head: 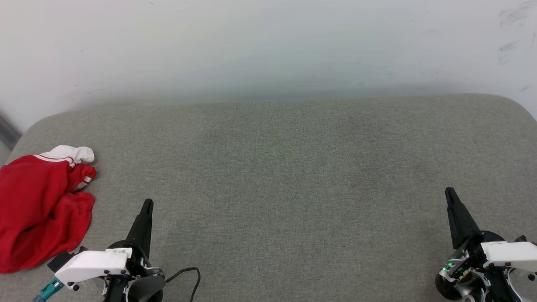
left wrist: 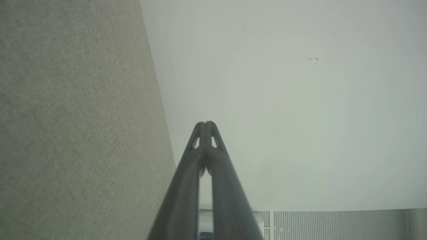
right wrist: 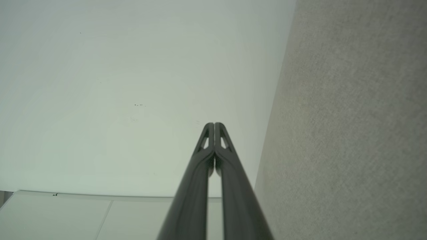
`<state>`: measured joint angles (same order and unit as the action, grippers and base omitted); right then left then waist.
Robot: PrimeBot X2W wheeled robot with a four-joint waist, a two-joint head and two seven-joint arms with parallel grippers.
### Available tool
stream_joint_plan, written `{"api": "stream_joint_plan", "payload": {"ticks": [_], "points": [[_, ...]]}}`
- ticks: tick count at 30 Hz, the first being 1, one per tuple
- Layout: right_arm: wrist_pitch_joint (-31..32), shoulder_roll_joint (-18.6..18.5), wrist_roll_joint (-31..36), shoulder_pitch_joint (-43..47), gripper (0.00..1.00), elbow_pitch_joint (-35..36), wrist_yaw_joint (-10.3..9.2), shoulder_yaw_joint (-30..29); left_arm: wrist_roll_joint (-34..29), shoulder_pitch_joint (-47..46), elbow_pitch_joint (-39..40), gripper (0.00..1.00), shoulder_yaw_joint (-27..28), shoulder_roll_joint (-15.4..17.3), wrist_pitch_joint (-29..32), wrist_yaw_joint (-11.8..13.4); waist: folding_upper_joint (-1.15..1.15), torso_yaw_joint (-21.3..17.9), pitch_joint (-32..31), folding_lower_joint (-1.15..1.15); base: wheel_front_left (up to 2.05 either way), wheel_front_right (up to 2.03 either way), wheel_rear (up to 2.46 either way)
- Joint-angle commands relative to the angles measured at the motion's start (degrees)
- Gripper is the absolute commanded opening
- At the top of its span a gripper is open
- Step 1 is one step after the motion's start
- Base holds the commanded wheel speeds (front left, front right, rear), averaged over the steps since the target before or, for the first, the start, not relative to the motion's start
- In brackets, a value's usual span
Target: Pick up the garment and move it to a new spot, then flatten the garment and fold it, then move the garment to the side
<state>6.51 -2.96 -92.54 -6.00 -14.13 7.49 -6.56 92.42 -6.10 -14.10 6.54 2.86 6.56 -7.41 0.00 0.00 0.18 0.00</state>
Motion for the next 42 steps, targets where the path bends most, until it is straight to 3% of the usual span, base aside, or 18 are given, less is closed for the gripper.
{"api": "stream_joint_plan", "payload": {"ticks": [1, 18, 19, 32, 42], "points": [[0.0, 0.2, 0.3, -0.5, 0.0, 0.0, 0.0, 0.0, 0.0, -0.3, 0.0, 0.0, 0.0, 0.0, 0.1, -0.2, 0.0, 0.0, 0.0, 0.0, 0.0, 0.0, 0.0], [0.0, 0.2, 0.3, -0.5, 0.0, 0.0, 0.0, 0.0, 0.0, -0.3, 0.0, 0.0, 0.1, 0.0, 0.1, -0.2, 0.0, 0.0, 0.0, 0.0, 0.0, 0.0, 0.0], [0.0, 0.0, 0.0, 0.0, 1.0, 0.0, 0.0, 0.0, 0.0, 0.0, 0.0, 1.0, 0.0, 0.0, 0.0, 0.0, 0.0, 0.0, 0.0, 0.0, 0.0, 0.0, 0.0], [-2.8, -0.2, 1.9, 1.9, 1.0, 2.0, 0.0, 0.7, -1.1, 0.2, 1.3, 1.0, -3.7, 0.0, -3.0, 0.0, 0.0, 0.0, 0.0, 0.0, 0.0, 0.0, 0.0], [-5.4, -1.7, 8.5, 2.5, 1.0, 4.6, 0.0, 2.0, -8.3, -0.4, 3.4, 1.0, -6.3, 0.6, -5.4, 0.0, 0.0, 0.0, 0.0, 0.0, 0.0, 0.0, 0.0]]}}
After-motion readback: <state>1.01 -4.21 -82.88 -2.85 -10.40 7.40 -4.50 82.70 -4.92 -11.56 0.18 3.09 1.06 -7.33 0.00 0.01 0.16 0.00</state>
